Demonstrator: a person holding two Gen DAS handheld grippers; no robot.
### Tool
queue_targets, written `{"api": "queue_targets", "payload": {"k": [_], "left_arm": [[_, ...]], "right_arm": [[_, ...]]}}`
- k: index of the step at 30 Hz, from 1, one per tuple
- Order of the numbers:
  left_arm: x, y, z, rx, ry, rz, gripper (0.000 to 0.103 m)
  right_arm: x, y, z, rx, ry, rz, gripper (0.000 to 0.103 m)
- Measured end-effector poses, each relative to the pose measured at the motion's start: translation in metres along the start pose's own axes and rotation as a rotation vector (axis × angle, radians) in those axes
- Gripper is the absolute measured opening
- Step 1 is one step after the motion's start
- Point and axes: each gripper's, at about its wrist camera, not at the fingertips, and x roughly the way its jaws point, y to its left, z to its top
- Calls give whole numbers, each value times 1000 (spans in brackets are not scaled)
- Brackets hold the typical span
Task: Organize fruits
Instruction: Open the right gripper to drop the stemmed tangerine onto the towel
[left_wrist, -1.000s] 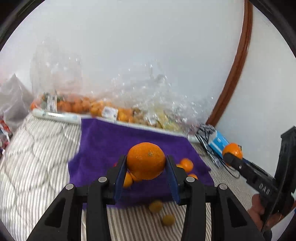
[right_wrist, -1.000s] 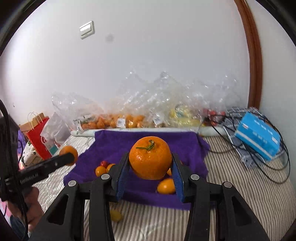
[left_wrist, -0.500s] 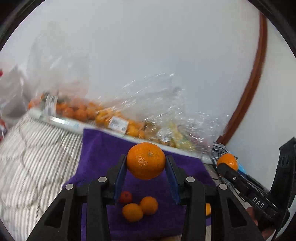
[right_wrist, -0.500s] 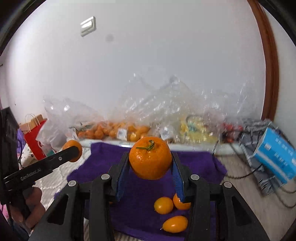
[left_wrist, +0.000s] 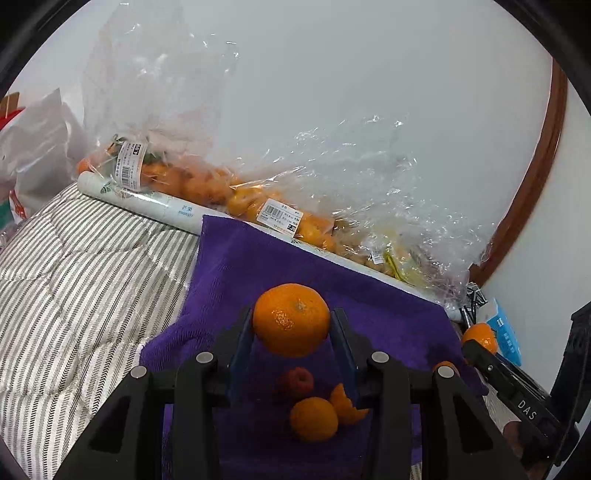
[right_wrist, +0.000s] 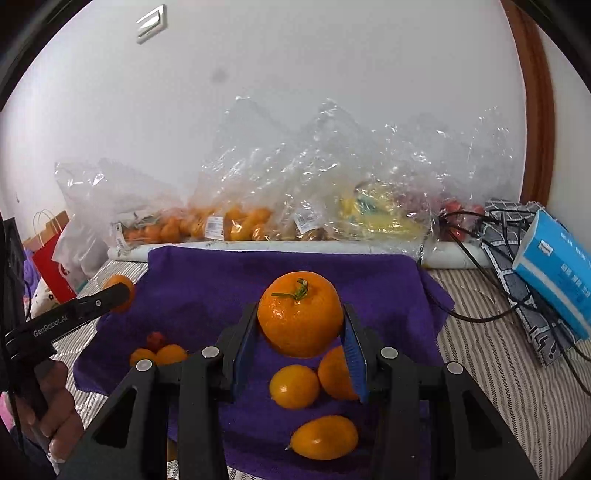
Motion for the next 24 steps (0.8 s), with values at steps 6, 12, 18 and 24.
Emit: {"api": "queue_targets", "payload": {"k": [6,12,18,24], "left_arm": [[5,2,-1,6,7,26,40],[8,5,-1,-2,21,25,40],[12,3,-2,4,40,13,40],[12,-4,-5,38,50,-6,40]], "right_arm": [[4,-3,-1,3,9,-5,43],[14,-7,-4,23,45,-18,44],[25,-5,-9,23,76,-23,44],[22,4,-10,-22,57,-36,44]]}}
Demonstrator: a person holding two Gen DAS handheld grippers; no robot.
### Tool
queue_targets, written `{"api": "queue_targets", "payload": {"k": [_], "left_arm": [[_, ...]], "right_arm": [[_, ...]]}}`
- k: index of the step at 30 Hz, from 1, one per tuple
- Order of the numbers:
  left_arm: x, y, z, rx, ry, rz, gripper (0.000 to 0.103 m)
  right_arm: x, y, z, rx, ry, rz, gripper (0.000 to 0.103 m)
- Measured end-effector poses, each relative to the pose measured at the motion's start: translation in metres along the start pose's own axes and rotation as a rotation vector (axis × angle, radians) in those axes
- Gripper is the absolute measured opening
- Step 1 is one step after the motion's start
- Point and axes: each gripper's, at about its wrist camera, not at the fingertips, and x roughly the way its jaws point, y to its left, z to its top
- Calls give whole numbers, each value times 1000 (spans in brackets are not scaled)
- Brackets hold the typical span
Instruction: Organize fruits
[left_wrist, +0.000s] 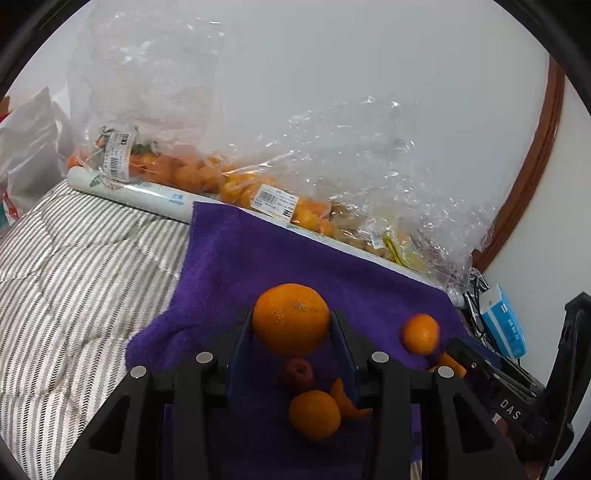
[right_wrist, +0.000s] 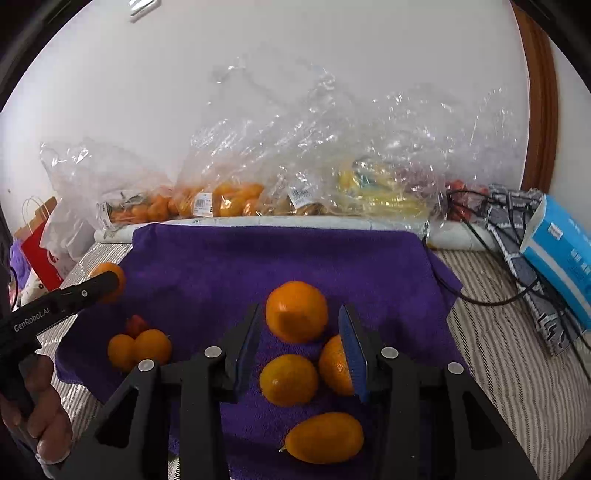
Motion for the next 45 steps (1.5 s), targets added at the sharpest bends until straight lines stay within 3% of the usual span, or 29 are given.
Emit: {"api": "queue_targets", "payload": {"k": [12,14,16,18,35,40,45], "left_arm": [[13,-17,-7,69,96,-75,40],[11,-18,-7,79,86,-74,41],[8,-18,-7,76,67,-81,53],[6,-16,-5,68,57,-84,56],[6,-18,-4,95,39,-25,58],[3,-21,-5,114,10,-13,57],[3,-20,-4,111,-2,-6,57]], "right_arm": [[-9,-2,4,21,-19,8,44],[-8,0,3,12,-16,1,44],[-6,1,2,10,-9,-1,44],[-3,1,2,12,2,1,44],[-13,9,1,-6,-32,-9,50],[-21,21,-1,-91,-70,-39,50],[-22,25,-1,-98,-77,-36,50]]}}
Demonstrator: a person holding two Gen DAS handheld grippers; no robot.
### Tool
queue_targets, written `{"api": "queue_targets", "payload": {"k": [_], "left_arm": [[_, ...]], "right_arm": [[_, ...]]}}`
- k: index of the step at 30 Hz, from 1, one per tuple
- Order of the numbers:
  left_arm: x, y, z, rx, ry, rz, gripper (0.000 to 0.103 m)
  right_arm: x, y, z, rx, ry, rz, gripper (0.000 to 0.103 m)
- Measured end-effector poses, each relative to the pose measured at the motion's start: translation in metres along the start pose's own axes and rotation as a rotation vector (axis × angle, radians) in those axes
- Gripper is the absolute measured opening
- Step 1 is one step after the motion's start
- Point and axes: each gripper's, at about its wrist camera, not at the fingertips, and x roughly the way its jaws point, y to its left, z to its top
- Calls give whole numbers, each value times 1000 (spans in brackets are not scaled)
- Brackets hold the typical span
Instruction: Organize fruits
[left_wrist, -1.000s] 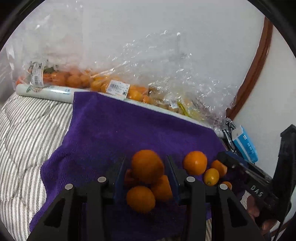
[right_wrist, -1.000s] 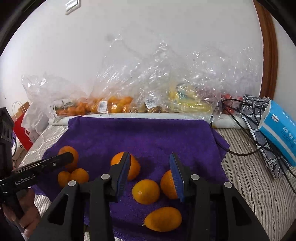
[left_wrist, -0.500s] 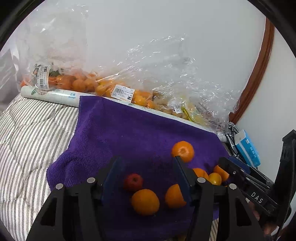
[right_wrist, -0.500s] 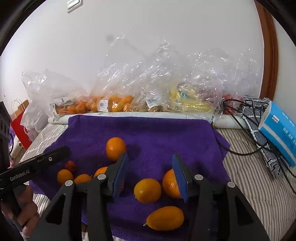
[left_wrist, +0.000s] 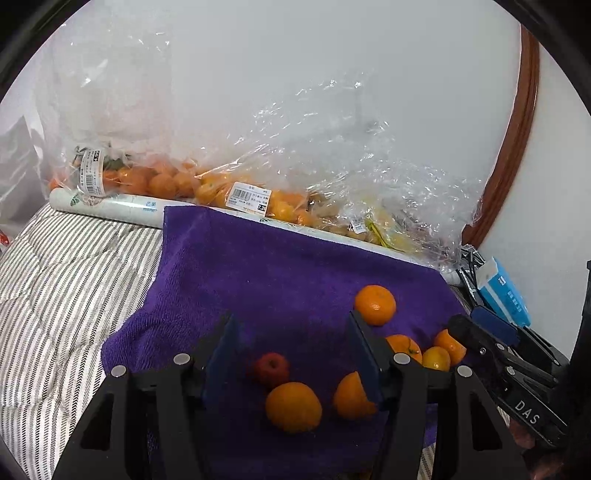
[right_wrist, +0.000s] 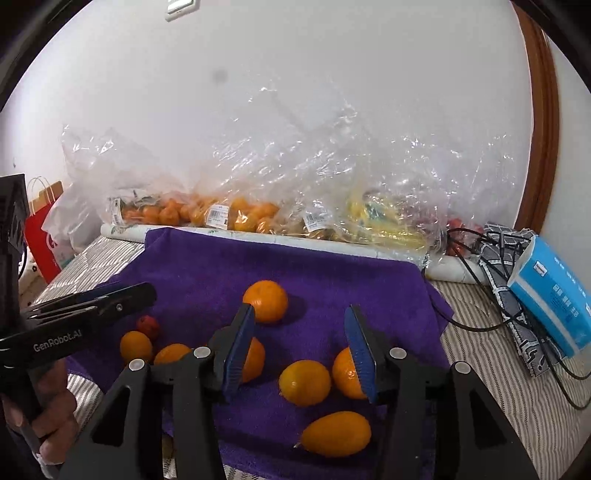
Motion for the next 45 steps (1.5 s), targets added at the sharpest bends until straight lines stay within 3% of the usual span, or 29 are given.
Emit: {"api": "queue_targets", "payload": {"k": [13,40,45], "left_arm": [[-1,6,2,-22,-16,11,57],[-3,-2,1,12,-6,-22,58],[-8,-4,2,25,-27,-20,57]], "right_arm": [[12,-4,1,42,98,40,50],[-6,-10,2,61,-31,12,51],[-10,-9,9,73,0,62,51]]}}
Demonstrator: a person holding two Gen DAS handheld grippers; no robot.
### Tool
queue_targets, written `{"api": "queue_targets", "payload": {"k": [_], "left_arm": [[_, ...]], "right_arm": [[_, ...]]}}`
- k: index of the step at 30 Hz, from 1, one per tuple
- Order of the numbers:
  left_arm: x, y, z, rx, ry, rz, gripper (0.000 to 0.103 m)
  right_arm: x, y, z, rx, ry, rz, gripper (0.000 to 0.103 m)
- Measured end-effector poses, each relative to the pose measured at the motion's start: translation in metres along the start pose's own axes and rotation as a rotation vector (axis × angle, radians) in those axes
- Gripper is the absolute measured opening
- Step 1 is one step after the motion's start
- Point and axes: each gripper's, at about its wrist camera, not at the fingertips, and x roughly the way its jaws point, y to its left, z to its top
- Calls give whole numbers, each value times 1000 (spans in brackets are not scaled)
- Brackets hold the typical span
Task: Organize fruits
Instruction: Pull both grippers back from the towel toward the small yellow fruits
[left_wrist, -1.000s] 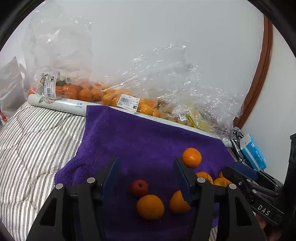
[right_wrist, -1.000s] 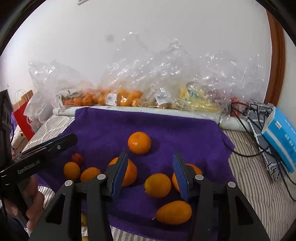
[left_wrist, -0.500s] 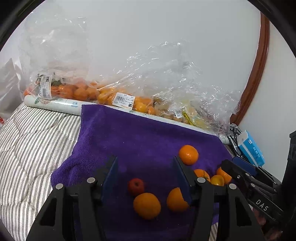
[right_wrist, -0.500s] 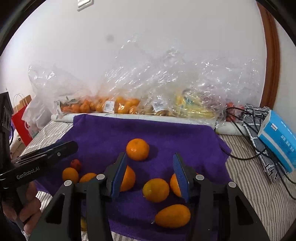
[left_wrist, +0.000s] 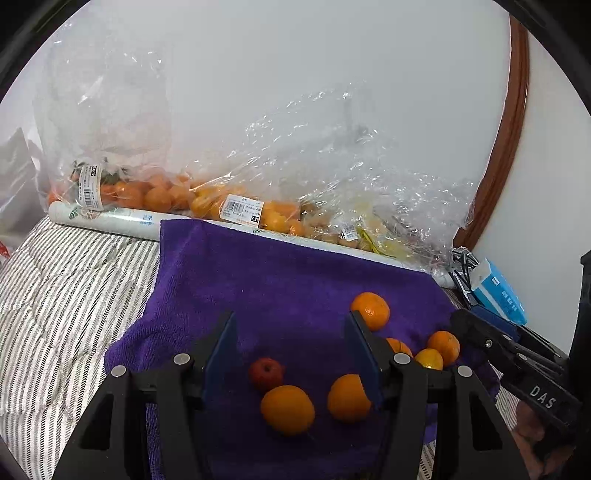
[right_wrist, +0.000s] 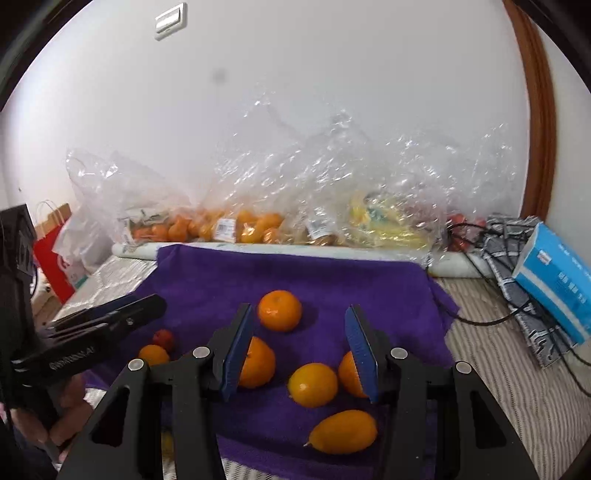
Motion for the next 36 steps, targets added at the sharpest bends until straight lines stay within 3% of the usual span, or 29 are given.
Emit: {"api": "queue_targets", "payload": {"k": [4,13,19,26,32,36], "left_arm": [[-2,1,1,-15,1,-14,56],[-21,-2,4,-42,-39,-61,56],[-63,7,1,-98,-59,-47,56],[-140,25,-25,-120,-65,-3,58],[-192,20,-40,-64,-38,145,58],[-206,11,-49,-38,-29,175,58]], "right_arm": [[-13,6,3,15,30,1,50],[-83,19,-15,28,55,-47,50],[-134,22,-24,52,37,-67,50],[-168,29,-40,98,21,-33,50],[-181,44,-54,110,34,-8,50],[-190,53,-60,85,33,-18,50]]}}
